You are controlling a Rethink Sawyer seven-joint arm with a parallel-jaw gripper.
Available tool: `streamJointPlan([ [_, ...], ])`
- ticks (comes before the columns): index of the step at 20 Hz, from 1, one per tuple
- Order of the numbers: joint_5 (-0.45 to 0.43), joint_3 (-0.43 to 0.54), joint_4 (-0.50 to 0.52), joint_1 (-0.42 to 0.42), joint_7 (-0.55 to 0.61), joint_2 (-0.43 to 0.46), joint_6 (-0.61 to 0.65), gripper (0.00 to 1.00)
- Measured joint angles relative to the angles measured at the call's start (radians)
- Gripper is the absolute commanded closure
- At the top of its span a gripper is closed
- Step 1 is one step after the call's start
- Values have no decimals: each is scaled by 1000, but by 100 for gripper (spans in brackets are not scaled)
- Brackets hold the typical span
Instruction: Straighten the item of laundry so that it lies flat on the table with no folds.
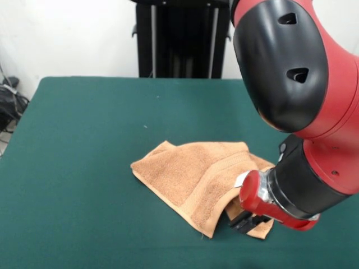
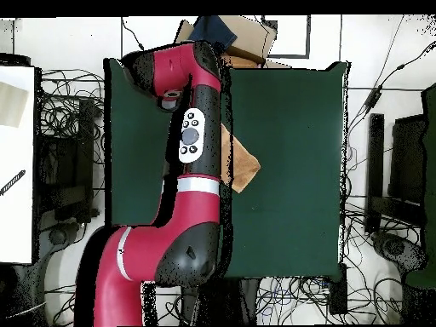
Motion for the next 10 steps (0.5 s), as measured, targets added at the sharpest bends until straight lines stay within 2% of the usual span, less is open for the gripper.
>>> streamJointPlan([
  [10,-2,2,16,0,0,-18,0,100],
])
